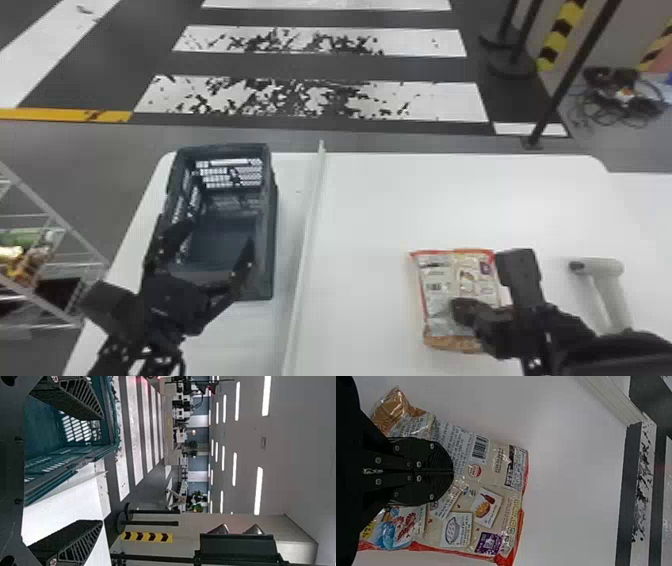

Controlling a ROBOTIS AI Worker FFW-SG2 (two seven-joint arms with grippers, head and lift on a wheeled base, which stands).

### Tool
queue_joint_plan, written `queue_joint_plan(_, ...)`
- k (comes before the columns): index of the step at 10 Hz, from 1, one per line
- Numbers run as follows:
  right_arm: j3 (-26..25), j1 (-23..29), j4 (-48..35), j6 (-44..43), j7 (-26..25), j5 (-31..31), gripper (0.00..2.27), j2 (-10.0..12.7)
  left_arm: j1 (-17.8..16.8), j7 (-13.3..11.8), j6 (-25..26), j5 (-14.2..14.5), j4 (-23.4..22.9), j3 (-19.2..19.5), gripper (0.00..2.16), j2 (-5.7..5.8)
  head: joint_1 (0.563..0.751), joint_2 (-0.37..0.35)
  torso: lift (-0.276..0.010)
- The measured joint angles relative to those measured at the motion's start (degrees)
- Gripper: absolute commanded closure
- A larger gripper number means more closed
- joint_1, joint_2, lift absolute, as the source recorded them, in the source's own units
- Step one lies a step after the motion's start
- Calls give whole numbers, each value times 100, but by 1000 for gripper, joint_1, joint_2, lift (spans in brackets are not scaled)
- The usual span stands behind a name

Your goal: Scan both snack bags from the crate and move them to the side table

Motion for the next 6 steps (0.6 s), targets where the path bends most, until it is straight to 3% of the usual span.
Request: queue_joint_plan(6, -335, -205, 263, 1, -146, 49, 2253, 26, 0, 18, 0, 3, 2, 0, 63, 31, 695, -20, -29)
